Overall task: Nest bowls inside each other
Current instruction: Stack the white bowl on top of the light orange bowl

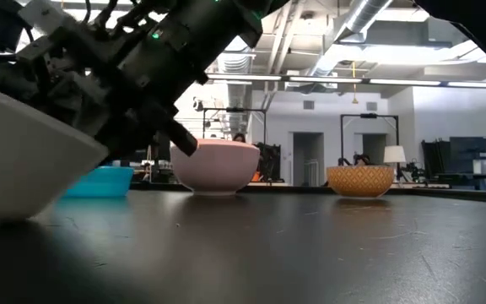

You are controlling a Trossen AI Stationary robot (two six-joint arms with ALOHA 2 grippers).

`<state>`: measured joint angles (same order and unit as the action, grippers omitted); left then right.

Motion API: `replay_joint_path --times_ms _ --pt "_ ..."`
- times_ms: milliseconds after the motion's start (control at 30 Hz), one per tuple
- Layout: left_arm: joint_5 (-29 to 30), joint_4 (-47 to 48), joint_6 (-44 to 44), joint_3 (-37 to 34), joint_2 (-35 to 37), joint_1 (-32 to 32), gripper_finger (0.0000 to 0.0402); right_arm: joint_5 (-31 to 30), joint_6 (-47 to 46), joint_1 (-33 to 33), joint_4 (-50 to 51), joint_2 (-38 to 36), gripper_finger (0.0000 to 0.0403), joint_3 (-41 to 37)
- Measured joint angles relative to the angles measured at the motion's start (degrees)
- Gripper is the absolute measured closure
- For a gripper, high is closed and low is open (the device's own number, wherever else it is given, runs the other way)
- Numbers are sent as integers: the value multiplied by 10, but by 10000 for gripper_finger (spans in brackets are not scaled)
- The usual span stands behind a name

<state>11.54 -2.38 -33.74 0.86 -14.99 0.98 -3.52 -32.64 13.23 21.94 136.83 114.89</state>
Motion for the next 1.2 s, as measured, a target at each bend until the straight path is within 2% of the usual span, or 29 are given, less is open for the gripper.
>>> replay_joint_path --times_ms 67,300,500,733,933,1200 --pt "-4 0 0 0 0 0 313 23 15 -7 3 -13 390 1" --pt "-7 1 1 0 0 0 313 65 39 -35 107 -78 387 -2" --pt "-7 2 11 0 0 0 313 62 91 -86 166 -157 395 0" --pt "-7 3 13 0 0 0 313 61 140 -181 197 -220 395 0" --pt "-6 3 15 0 0 0 313 66 161 -271 221 -229 395 0" --pt "-4 3 22 0 0 0 313 106 166 -365 221 -216 395 -1"
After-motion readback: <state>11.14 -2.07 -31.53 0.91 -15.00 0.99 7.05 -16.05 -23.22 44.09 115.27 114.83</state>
